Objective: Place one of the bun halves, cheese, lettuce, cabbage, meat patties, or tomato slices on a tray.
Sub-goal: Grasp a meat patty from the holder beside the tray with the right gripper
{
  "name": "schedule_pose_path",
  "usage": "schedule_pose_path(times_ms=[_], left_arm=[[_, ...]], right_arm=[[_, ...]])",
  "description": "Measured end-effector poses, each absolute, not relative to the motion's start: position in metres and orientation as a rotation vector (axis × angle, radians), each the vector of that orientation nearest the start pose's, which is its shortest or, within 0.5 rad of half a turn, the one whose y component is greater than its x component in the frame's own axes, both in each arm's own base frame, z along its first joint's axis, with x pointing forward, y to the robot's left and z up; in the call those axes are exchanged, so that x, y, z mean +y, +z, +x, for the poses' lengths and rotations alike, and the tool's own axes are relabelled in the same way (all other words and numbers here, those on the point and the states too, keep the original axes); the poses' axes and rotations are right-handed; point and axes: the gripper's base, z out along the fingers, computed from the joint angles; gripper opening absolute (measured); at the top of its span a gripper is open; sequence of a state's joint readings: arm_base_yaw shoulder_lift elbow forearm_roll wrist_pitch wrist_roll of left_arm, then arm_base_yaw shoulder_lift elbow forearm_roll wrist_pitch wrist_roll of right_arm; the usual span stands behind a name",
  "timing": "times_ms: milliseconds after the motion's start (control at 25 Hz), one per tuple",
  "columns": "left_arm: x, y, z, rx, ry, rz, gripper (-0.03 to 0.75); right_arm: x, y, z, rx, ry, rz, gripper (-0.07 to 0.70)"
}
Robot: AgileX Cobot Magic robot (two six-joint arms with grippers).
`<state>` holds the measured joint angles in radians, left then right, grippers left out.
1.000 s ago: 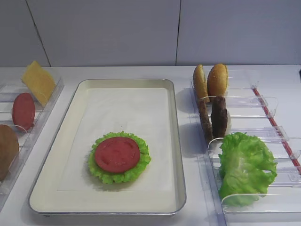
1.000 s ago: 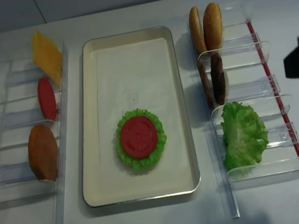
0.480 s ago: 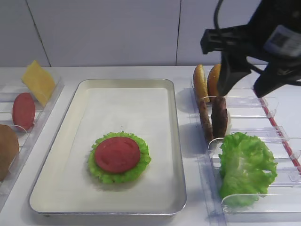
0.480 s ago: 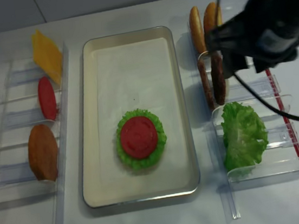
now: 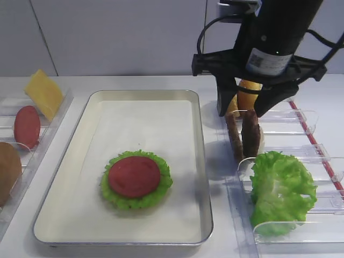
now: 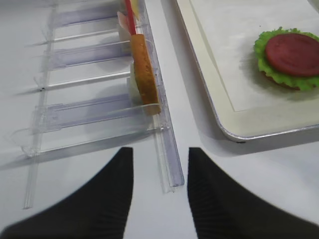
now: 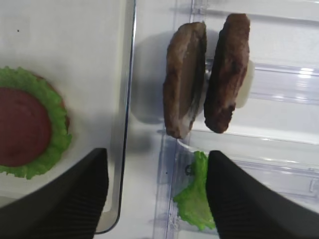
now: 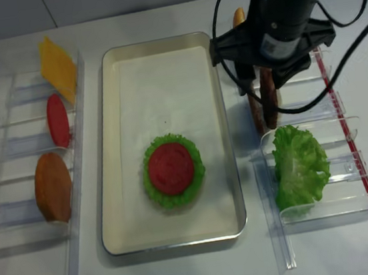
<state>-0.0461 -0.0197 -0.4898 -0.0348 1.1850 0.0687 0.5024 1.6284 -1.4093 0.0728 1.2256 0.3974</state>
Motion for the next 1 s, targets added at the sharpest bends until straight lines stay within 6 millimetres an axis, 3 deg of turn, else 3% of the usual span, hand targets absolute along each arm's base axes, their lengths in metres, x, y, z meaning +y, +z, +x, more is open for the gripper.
schedule_pose_path(times_ms=[1000], left_arm=[[-0.002, 0.265, -0.013, 2.155, -0.029, 0.128, 0.274]], right_arm=[[0.176, 0.246, 0.316, 3.027, 0.12, -0.146, 0.427]])
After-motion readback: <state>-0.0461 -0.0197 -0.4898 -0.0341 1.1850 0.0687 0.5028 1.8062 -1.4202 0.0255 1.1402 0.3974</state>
